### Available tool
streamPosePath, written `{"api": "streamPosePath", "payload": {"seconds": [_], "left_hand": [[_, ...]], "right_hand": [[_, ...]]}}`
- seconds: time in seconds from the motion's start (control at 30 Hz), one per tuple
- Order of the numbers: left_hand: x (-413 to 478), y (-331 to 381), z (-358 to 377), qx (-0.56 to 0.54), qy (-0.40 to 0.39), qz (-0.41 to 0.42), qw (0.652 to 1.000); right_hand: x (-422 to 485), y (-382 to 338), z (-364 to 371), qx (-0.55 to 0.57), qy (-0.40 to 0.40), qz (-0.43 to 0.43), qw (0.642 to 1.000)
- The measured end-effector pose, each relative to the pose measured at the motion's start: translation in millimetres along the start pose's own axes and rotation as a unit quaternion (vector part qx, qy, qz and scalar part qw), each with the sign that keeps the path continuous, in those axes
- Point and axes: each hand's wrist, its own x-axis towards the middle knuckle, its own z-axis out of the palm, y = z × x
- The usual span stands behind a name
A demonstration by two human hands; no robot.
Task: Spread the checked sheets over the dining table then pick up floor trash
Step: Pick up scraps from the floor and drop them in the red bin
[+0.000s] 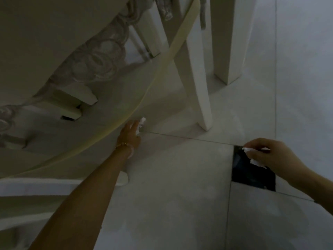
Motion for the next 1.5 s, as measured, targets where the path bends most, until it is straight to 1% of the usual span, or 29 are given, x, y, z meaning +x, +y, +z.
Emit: {"api": "streamPosePath", "payload": {"seconds": [0.07,0.17,0.27,0.33,0.4,0.43,0.53,0.6,0.7,0.77,0.83,0.9,1.0,1.1,1.2,1.3,1.4,1.5], "left_hand": [[2,4,4,-0.027,0.014,0.000,1.000],[-3,10,8,-0.041,0.061,-0.016,0.997],[-16,17,10,-0.077,0.050,-0.033,0.995],[-31,27,13,-0.125,0.057,-0.023,0.990],[-53,47,19,-0.201,0.053,-0.002,0.978],[-65,58,22,-0.221,0.040,0.011,0.974],[-95,96,27,-0.216,-0.007,0.051,0.975],[-119,126,19,-0.236,-0.046,0.040,0.970],[-163,177,-12,-0.276,-0.114,0.038,0.953],[-193,213,-43,-0.296,-0.170,0.054,0.939],[-224,250,-83,-0.291,-0.204,0.080,0.931],[-255,285,-133,-0.286,-0.215,0.102,0.928],[-307,325,-220,-0.279,-0.204,0.120,0.931],[-365,349,-313,-0.316,-0.222,0.098,0.917],[-421,355,-396,-0.351,-0.261,0.067,0.897],[-454,349,-459,-0.374,-0.256,0.091,0.887],[-476,332,-504,-0.399,-0.238,0.093,0.881],[-500,302,-533,-0.423,-0.241,0.080,0.870]], "right_hand": [[-4,8,-7,-0.004,0.014,0.012,1.000],[-5,20,-12,0.009,0.019,0.033,0.999],[-5,26,-13,0.022,0.029,0.030,0.999],[-7,25,-14,0.023,0.030,0.021,0.999],[-11,27,-19,0.030,0.034,0.018,0.999],[-14,28,-23,0.036,0.041,0.022,0.998],[-30,27,-40,0.093,0.070,0.054,0.992],[-54,24,-56,0.138,0.095,0.088,0.982],[-113,18,-88,0.166,0.115,0.131,0.970],[-160,5,-118,0.167,0.114,0.161,0.966],[-211,-13,-152,0.171,0.127,0.190,0.958],[-263,-42,-191,0.188,0.151,0.209,0.948],[-342,-103,-246,0.213,0.184,0.225,0.933],[-415,-177,-293,0.228,0.219,0.217,0.923],[-481,-249,-330,0.260,0.258,0.202,0.908],[-530,-302,-355,0.304,0.295,0.166,0.890],[-570,-331,-359,0.329,0.318,0.142,0.878],[-597,-336,-341,0.329,0.313,0.150,0.878]]}}
